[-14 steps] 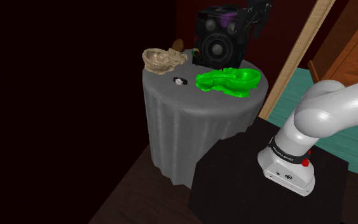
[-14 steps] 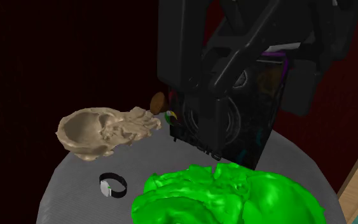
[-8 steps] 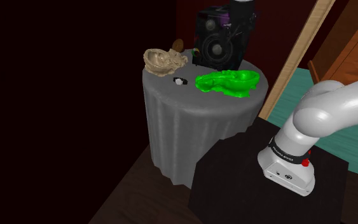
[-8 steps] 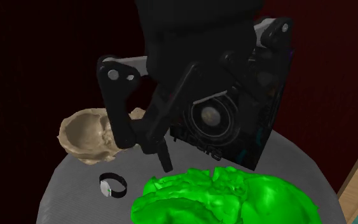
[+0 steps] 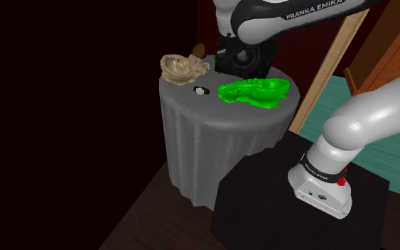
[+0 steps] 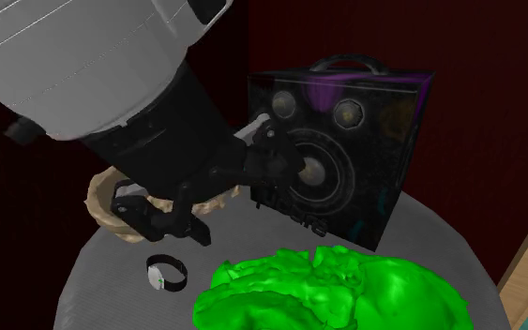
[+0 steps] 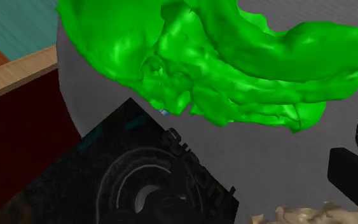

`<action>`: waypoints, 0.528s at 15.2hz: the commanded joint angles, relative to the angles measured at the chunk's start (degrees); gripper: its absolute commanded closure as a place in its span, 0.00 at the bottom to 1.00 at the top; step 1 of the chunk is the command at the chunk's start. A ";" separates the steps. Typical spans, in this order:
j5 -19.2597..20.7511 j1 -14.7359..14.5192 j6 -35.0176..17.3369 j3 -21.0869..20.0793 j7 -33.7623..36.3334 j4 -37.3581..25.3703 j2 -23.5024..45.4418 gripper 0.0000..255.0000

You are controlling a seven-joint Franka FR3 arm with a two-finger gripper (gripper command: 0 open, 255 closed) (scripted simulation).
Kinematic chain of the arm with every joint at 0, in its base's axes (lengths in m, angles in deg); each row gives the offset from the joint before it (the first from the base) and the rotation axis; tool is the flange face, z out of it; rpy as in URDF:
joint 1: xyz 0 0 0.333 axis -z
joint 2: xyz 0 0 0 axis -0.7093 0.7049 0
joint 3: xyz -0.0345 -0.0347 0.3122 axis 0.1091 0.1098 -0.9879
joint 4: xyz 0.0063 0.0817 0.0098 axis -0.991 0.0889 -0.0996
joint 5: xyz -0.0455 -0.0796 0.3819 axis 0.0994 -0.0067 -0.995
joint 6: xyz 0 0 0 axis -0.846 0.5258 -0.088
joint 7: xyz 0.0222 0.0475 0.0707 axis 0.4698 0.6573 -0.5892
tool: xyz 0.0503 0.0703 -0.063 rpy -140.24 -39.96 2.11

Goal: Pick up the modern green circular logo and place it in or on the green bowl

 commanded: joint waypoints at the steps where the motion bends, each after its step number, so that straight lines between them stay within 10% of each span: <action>1: 6.08 3.19 -1.73 -4.48 8.06 -1.50 5.31 0.00; 8: 32.03 10.97 8.05 -15.87 35.30 -13.08 28.76 0.00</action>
